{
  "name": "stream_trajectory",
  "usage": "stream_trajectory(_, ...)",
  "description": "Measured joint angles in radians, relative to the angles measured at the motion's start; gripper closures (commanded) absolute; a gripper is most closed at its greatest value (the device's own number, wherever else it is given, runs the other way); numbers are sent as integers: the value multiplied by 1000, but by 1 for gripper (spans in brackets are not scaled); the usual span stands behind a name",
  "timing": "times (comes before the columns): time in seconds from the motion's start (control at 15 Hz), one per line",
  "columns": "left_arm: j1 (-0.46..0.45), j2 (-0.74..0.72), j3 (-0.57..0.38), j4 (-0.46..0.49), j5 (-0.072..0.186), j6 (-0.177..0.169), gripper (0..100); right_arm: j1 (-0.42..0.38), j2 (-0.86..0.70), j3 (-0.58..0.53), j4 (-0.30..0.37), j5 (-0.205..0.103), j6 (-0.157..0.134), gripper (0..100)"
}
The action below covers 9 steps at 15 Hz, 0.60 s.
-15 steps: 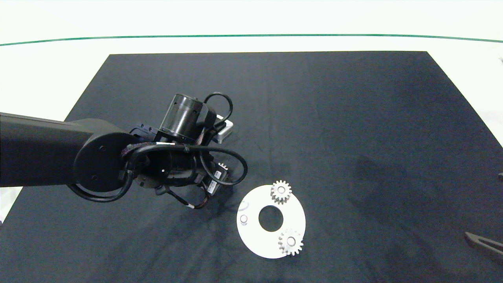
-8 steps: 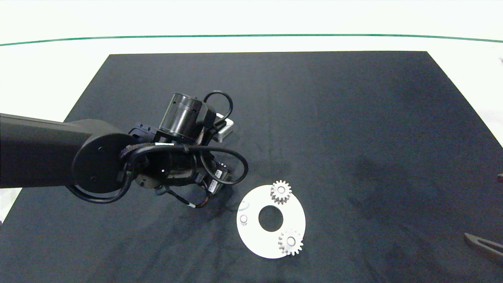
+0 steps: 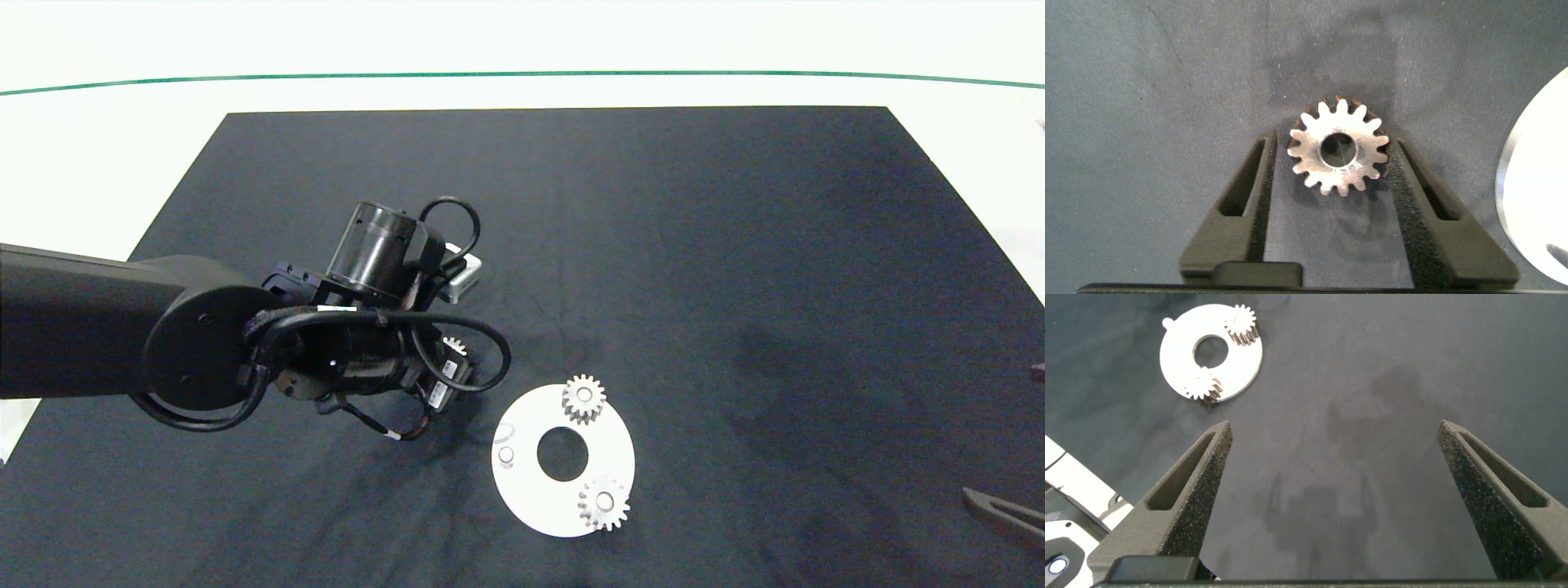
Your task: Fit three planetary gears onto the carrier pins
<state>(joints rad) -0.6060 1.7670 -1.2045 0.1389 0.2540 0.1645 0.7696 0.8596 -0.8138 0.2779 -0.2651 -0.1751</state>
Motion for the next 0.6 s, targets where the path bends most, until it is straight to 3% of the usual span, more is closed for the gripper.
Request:
stream_trajectory(0.2, -1, -4, 3, 0, -24, -28, 62, 0, 0, 3, 0, 1, 0, 0)
stream_trajectory(0.6, -1, -33, 8, 0, -29, -43, 74, 0, 1, 7, 0, 11, -11, 0)
